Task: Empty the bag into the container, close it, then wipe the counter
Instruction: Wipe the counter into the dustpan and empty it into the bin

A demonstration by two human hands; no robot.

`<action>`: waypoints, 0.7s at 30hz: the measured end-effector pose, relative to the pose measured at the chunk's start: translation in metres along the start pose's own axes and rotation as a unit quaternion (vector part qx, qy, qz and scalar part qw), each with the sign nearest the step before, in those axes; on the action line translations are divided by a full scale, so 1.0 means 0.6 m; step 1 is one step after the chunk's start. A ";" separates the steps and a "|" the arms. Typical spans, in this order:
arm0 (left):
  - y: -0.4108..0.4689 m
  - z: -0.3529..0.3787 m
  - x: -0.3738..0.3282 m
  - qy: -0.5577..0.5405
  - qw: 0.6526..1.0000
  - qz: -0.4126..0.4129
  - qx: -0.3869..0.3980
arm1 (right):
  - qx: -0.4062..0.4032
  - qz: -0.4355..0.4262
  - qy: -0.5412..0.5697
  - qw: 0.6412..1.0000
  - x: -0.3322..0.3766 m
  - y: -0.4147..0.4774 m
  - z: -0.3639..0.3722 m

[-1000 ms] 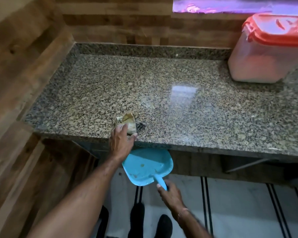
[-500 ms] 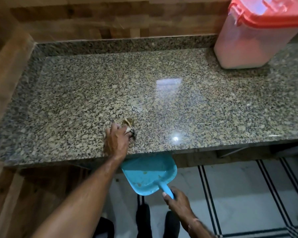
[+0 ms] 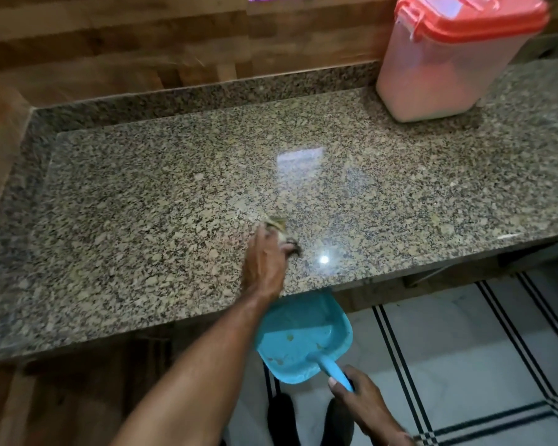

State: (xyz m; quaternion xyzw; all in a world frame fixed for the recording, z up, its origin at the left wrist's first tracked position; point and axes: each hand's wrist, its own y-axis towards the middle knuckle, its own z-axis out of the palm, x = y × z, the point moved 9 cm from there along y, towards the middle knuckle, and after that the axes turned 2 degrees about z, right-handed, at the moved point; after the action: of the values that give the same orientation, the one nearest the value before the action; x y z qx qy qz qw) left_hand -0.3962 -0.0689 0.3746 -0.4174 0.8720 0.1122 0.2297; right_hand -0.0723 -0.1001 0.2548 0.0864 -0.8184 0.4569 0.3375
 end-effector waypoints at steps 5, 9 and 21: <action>0.018 -0.047 0.032 -0.072 0.993 -0.079 -0.043 | 0.015 0.006 -0.008 1.000 -0.013 -0.009 -0.005; 0.045 -0.099 0.161 -0.004 0.982 -0.175 -0.067 | 0.032 0.002 -0.003 0.999 -0.014 -0.009 -0.002; 0.024 -0.048 0.066 0.045 0.995 -0.087 -0.002 | 0.021 0.013 0.044 0.999 -0.006 -0.004 -0.009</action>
State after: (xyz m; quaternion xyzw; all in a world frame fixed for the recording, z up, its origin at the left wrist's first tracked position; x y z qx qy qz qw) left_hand -0.4380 -0.0980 0.3801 -0.4964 0.8418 0.0749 0.1985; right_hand -0.0659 -0.0974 0.2560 0.0631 -0.7943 0.4814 0.3652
